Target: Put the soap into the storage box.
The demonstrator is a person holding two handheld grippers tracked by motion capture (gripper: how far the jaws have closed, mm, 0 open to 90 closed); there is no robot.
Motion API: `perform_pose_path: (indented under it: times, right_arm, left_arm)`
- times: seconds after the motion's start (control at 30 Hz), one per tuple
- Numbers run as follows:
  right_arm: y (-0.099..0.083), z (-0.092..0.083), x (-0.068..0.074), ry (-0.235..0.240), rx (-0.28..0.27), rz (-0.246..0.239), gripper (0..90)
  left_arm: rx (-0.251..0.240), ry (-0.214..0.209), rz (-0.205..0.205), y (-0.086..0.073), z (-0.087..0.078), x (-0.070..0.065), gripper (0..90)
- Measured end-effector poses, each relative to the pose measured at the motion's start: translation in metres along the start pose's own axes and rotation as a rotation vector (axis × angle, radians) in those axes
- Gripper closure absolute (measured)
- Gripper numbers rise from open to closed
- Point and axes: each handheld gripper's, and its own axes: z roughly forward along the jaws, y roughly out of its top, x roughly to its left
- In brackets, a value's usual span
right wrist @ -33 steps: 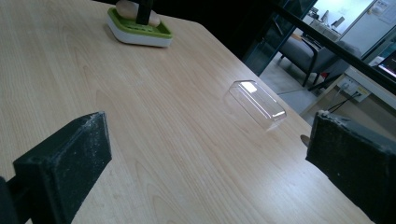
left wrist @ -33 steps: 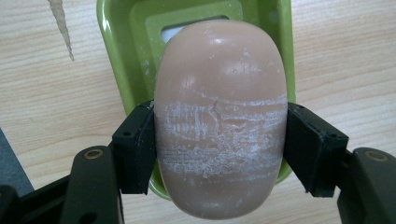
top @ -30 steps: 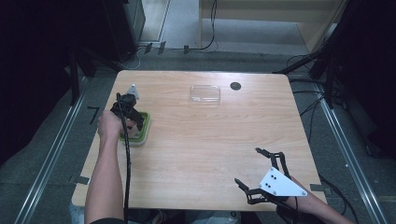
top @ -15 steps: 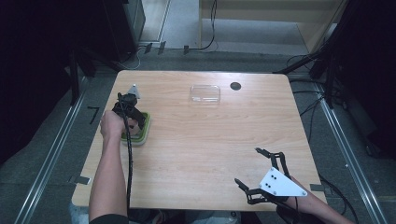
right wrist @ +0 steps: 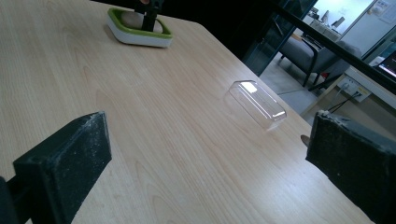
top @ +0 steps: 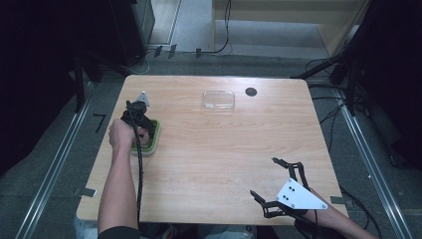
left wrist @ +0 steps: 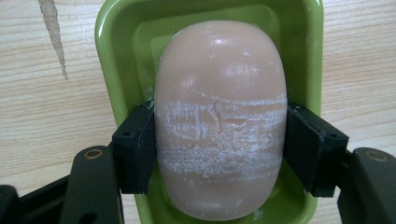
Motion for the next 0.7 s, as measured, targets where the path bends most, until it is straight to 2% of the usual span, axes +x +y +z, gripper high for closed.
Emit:
perform_pose_path:
  times: [0.7]
  right_arm:
    - [0.0,-0.0003,0.0002,0.0,-0.001,0.003,0.0]
  left_arm:
    - [-0.014,0.017,-0.018,0.0003,0.0023,-0.0019,33.0]
